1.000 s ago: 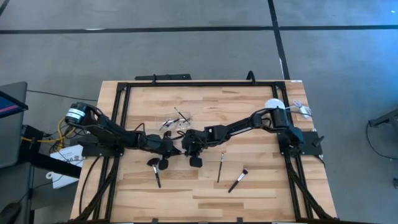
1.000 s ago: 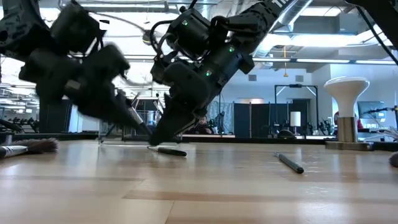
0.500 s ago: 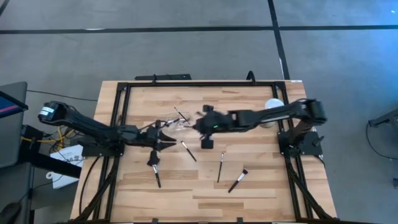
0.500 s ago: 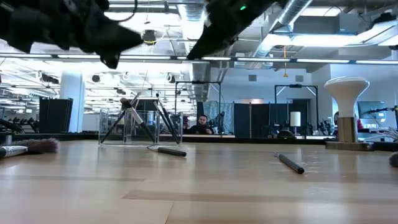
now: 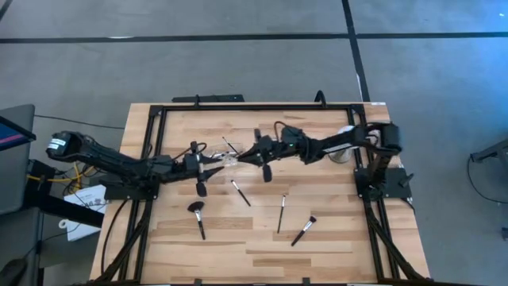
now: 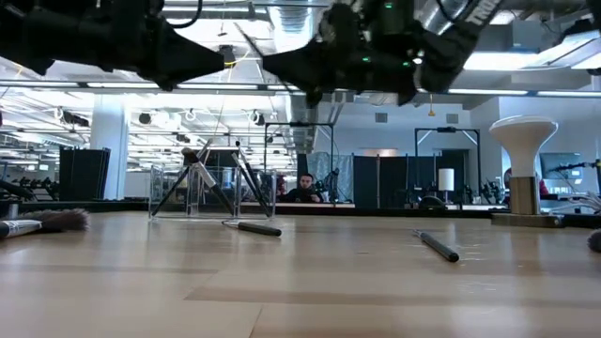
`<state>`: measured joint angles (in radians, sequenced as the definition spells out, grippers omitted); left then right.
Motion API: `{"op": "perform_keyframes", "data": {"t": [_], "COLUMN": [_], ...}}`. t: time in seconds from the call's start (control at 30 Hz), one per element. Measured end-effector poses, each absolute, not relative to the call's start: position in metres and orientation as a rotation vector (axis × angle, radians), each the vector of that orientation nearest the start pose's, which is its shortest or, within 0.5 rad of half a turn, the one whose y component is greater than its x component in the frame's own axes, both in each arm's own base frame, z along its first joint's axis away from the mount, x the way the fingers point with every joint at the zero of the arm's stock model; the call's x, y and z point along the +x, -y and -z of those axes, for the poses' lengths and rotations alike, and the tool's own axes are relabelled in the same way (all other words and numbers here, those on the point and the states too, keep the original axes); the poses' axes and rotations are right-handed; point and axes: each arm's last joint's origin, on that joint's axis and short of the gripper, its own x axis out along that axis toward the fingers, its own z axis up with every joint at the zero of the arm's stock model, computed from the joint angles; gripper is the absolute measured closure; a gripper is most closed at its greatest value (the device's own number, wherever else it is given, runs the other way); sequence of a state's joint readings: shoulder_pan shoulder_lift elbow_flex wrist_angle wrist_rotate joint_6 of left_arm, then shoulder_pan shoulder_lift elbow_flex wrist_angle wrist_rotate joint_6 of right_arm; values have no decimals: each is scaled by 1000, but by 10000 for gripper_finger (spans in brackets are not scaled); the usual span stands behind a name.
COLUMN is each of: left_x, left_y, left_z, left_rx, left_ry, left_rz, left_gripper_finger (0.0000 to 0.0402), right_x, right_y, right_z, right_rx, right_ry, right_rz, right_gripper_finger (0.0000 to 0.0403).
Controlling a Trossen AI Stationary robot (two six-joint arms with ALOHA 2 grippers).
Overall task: Put items in baskets/containers
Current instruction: Put the liner brush into the transparent organizer
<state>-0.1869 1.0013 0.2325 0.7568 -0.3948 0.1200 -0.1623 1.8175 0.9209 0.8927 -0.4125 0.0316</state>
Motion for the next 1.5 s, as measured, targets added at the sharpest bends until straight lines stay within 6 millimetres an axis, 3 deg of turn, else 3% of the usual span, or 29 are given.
{"op": "perform_keyframes", "data": {"t": [0.2, 0.37, 0.53, 0.73, 0.97, 1.27, 1.37, 1.5], "left_x": [190, 190, 190, 189, 189, 190, 190, 185], "left_y": [15, 19, 18, 18, 18, 19, 21, 17], "left_z": [-202, -204, -209, -214, -214, -208, -202, -206], "left_rx": [107, 104, 99, 91, 80, 4, -14, -12], "left_ry": [25, 48, 97, 144, 145, 91, 32, 17], "left_rz": [-257, -133, -151, -158, -158, -146, -158, -315], "left_gripper_finger": [245, 236, 242, 278, 383, 388, 385, 383], "right_x": [410, 419, 419, 419, 419, 416, 407, 393], "right_y": [47, 50, 49, 49, 48, 50, 55, 60], "right_z": [-201, -198, -199, -199, -199, -200, -212, -229], "right_rx": [82, 92, 78, 75, 84, 105, 119, 145], "right_ry": [2, -32, -29, -23, -30, -103, -172, -255], "right_rz": [-284, -283, -283, -282, -284, -268, -249, -223], "right_gripper_finger": [398, 397, 397, 395, 365, 321, 310, 300]}}
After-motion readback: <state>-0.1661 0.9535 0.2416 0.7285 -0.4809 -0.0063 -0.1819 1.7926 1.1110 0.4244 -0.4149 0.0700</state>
